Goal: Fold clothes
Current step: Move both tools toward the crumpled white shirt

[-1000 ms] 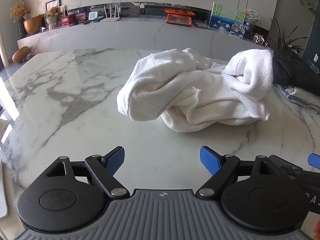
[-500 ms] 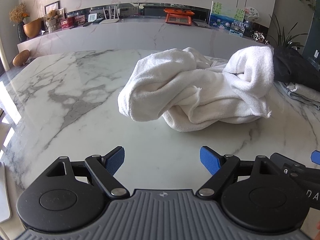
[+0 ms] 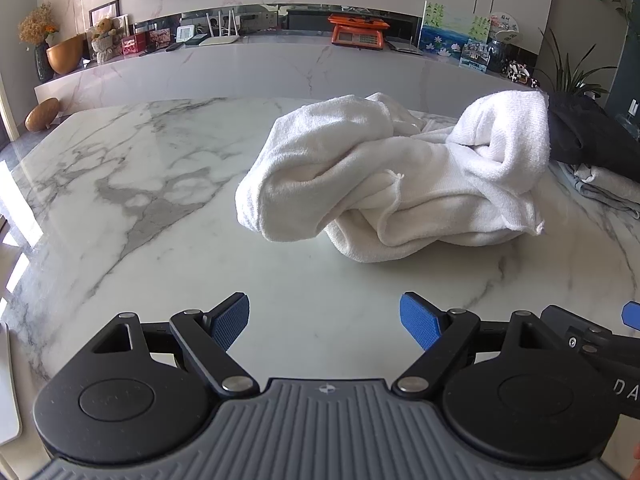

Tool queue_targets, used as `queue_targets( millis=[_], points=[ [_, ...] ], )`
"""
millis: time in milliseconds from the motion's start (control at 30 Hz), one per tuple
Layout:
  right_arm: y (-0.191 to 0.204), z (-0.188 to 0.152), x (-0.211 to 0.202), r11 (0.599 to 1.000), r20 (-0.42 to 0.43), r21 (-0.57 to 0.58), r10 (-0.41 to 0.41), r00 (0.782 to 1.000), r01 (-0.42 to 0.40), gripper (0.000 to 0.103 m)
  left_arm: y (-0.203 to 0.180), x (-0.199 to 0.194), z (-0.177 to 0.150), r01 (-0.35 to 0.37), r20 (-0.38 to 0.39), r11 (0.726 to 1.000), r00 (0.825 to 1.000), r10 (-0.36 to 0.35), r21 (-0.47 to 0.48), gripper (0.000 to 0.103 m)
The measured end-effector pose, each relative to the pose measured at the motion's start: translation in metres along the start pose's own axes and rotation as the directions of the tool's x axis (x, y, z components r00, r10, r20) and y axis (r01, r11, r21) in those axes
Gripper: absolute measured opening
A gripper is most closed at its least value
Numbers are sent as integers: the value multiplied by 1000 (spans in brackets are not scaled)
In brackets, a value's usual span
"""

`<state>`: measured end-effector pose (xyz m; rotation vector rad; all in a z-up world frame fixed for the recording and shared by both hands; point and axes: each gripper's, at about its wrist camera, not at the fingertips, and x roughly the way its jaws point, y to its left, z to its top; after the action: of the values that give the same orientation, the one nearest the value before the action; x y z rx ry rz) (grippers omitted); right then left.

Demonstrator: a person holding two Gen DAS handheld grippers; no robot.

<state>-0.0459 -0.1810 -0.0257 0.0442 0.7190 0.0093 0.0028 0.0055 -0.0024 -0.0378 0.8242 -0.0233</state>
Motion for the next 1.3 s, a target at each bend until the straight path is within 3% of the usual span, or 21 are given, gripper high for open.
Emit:
queue_targets(
  millis=[1033, 1300],
  points=[
    [1, 0, -1, 1000, 0, -6, 0, 1000, 0, 103, 4, -1, 0, -4, -1, 1000, 1000, 4, -5, 82],
    [6, 9, -8, 997, 8, -69, 27, 1000, -26, 103, 9, -10, 11, 1, 27, 999, 1000, -2, 40, 82]
  ],
)
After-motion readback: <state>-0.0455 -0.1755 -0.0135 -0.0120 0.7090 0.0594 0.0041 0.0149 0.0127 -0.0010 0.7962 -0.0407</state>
